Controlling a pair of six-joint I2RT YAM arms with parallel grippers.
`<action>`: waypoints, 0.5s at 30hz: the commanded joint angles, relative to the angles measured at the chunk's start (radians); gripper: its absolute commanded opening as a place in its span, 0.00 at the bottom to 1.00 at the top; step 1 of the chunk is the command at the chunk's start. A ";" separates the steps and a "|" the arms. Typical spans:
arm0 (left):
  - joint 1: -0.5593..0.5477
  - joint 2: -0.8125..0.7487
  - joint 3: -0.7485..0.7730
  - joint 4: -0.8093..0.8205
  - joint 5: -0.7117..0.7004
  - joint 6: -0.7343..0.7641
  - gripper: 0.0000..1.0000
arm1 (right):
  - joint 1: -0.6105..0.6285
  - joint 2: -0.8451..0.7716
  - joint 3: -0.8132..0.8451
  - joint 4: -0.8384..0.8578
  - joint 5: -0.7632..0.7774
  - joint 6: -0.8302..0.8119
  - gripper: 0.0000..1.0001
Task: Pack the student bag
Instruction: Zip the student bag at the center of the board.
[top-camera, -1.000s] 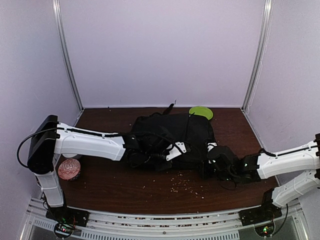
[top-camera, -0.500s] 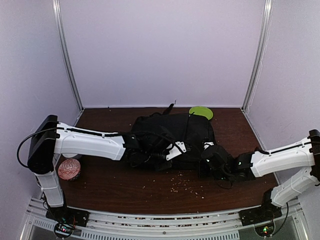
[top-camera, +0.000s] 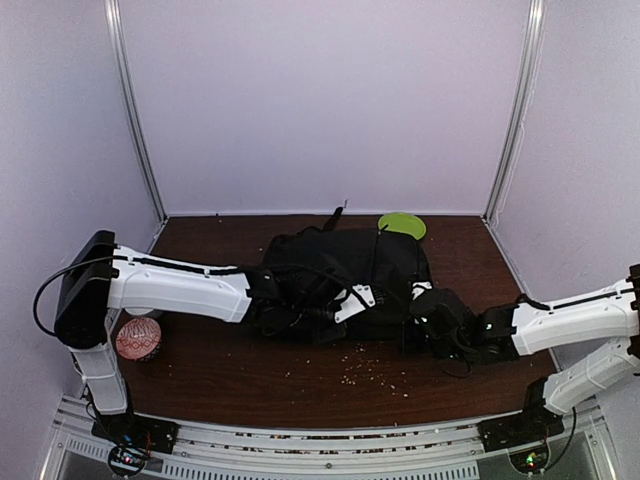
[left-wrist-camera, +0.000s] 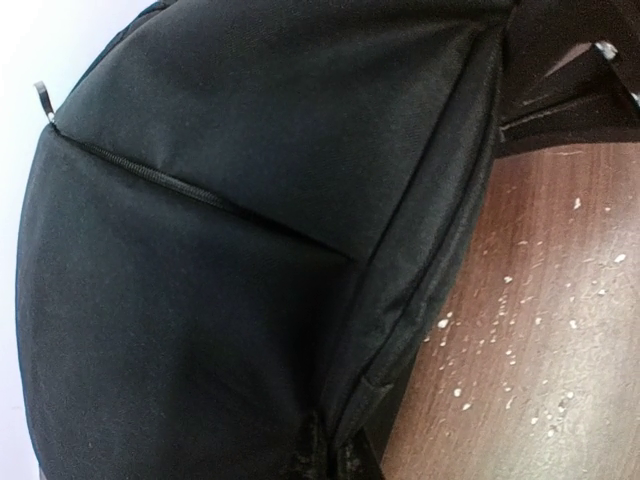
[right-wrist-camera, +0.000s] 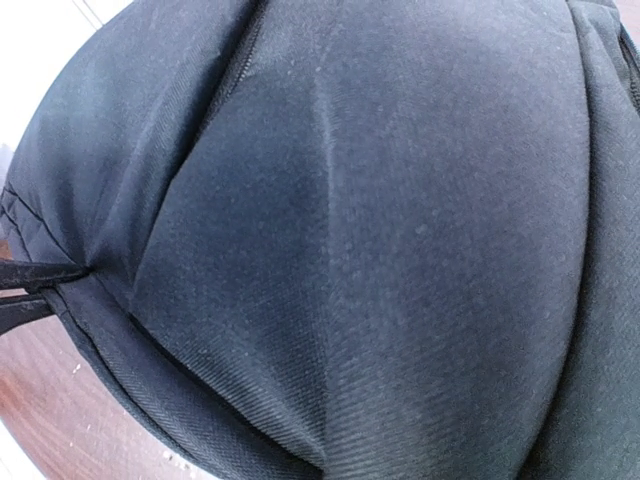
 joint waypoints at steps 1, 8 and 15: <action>-0.006 -0.004 0.014 -0.049 -0.027 -0.033 0.00 | 0.000 -0.085 -0.069 -0.081 0.053 0.034 0.00; -0.006 0.015 0.020 -0.062 -0.055 -0.047 0.00 | -0.001 -0.145 -0.151 -0.109 0.080 0.092 0.00; -0.006 0.021 0.015 -0.072 -0.063 -0.057 0.00 | -0.003 -0.190 -0.205 -0.075 0.047 0.066 0.00</action>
